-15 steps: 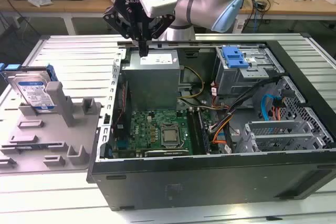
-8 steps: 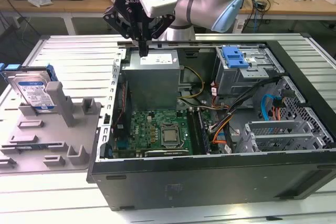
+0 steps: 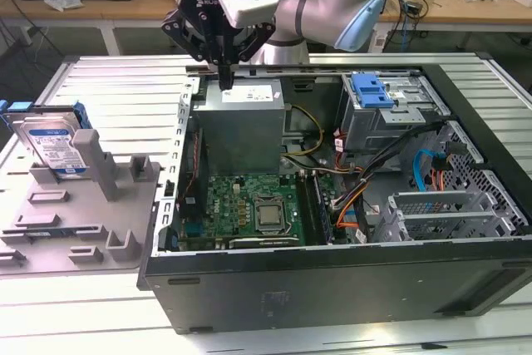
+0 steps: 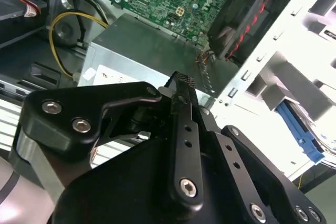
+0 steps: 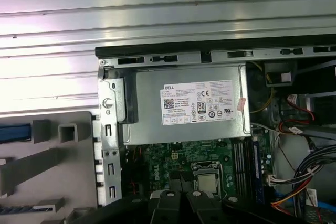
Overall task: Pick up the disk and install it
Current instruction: 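Reach for the disk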
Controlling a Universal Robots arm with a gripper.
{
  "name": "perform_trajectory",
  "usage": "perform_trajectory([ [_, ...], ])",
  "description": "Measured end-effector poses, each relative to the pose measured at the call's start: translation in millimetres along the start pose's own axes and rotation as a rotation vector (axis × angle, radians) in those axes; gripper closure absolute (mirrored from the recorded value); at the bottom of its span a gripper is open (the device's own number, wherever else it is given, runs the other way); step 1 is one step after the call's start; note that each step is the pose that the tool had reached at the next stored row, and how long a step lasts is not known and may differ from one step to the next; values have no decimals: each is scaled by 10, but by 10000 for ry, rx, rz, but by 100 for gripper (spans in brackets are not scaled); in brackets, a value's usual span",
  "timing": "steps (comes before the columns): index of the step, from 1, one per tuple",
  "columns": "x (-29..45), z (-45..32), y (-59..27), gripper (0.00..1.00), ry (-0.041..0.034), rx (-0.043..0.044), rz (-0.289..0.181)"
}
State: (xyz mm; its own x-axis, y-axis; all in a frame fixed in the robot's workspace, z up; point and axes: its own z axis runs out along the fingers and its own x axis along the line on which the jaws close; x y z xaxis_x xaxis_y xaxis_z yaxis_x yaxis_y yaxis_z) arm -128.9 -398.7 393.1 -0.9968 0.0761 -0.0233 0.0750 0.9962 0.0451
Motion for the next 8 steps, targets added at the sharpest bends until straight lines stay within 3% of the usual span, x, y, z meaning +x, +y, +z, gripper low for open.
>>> perform_trajectory([
  [1, 30, 0, -1, 89, 0, 0, 5],
  [5, 290, 7, -14, 89, -2, 1, 48],
  [8, 406, 15, -21, 89, -3, 2, 63],
])
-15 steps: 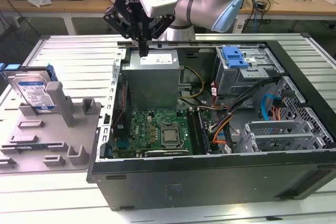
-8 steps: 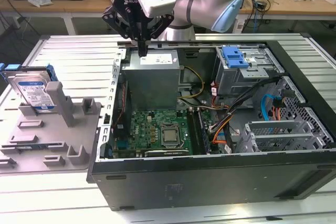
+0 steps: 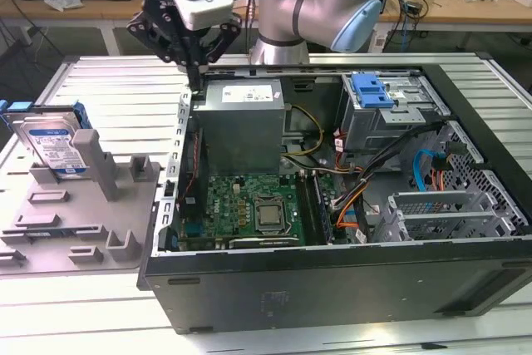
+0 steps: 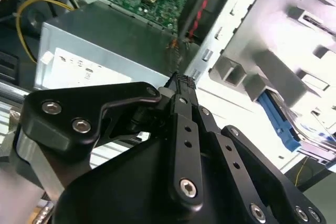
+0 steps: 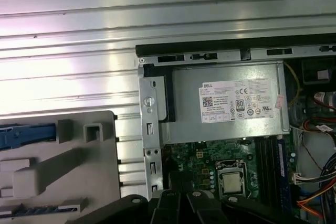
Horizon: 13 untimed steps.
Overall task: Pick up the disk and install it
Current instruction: 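Reach for the disk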
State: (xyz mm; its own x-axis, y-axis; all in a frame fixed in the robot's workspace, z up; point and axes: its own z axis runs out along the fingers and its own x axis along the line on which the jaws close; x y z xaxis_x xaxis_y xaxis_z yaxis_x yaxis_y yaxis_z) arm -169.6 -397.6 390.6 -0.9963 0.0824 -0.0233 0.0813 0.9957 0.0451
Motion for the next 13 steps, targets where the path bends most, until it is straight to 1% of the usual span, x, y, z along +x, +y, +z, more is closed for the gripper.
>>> perform_trajectory([
  [1, 59, 4, -4, 89, 0, 0, 10],
  [2, 88, 6, -6, 89, -1, 0, 17],
  [5, 227, 16, -18, 89, -2, 0, 42],
  [12, 451, 33, -36, 89, -4, 2, 81],
  [13, 498, 36, -40, 89, -5, 2, 88],
])
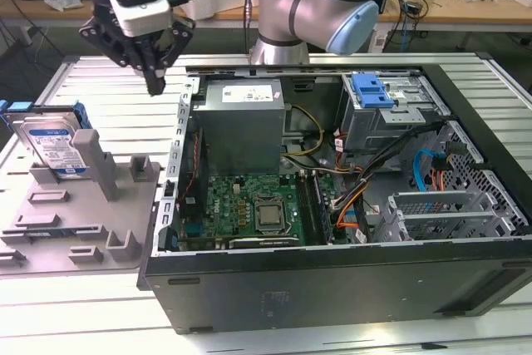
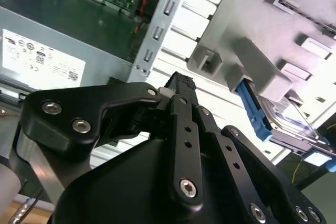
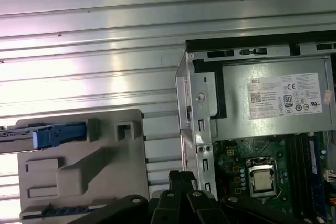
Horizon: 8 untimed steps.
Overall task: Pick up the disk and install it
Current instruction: 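Reach for the disk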
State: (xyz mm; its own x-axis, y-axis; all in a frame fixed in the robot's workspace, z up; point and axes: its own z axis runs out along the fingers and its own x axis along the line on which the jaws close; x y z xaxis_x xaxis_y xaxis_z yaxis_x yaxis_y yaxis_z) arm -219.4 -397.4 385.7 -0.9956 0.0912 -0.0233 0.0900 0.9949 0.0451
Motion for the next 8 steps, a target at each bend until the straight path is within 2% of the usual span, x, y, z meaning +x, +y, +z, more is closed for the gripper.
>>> perform_trajectory([
  [6, 273, 12, -23, 89, -1, 2, 56],
  [8, 331, 12, -25, 89, -3, 2, 78],
])
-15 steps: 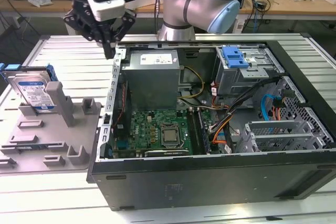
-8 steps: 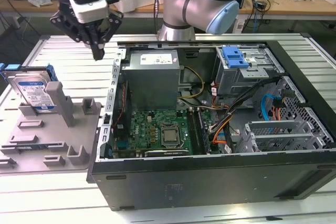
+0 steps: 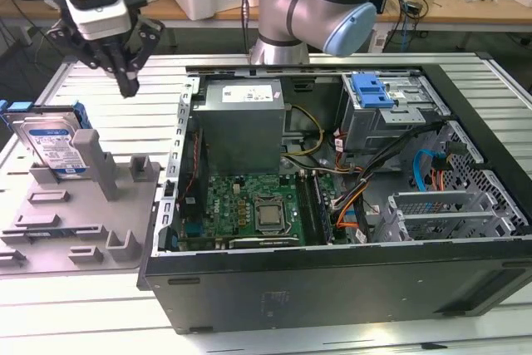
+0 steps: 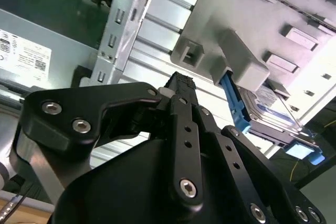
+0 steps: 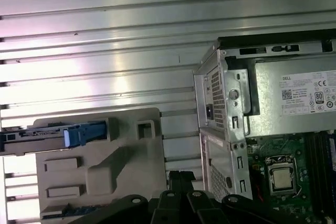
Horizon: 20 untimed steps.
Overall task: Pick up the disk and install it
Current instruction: 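Reach for the disk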
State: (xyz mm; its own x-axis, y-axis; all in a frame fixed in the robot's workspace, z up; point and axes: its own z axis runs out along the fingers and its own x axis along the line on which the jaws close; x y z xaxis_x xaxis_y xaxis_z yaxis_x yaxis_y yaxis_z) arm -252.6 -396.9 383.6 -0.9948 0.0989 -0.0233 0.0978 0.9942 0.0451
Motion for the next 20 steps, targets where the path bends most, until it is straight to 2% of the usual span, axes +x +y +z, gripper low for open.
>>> perform_trajectory([
  [1, 44, 0, -2, 89, -1, 0, 20],
  [3, 86, -1, -3, 89, 2, 2, 39],
  [6, 190, -3, 4, 89, 126, 15, 72],
  [7, 214, -4, 4, 89, 139, 17, 78],
  [14, 440, -9, 1, 89, 140, 17, 115],
  [15, 503, -10, 0, 89, 140, 18, 125],
  [17, 564, -11, -1, 89, 139, 17, 135],
  [19, 693, -11, 3, 89, 138, 18, 158],
  [20, 728, -10, 6, 89, 138, 19, 163],
])
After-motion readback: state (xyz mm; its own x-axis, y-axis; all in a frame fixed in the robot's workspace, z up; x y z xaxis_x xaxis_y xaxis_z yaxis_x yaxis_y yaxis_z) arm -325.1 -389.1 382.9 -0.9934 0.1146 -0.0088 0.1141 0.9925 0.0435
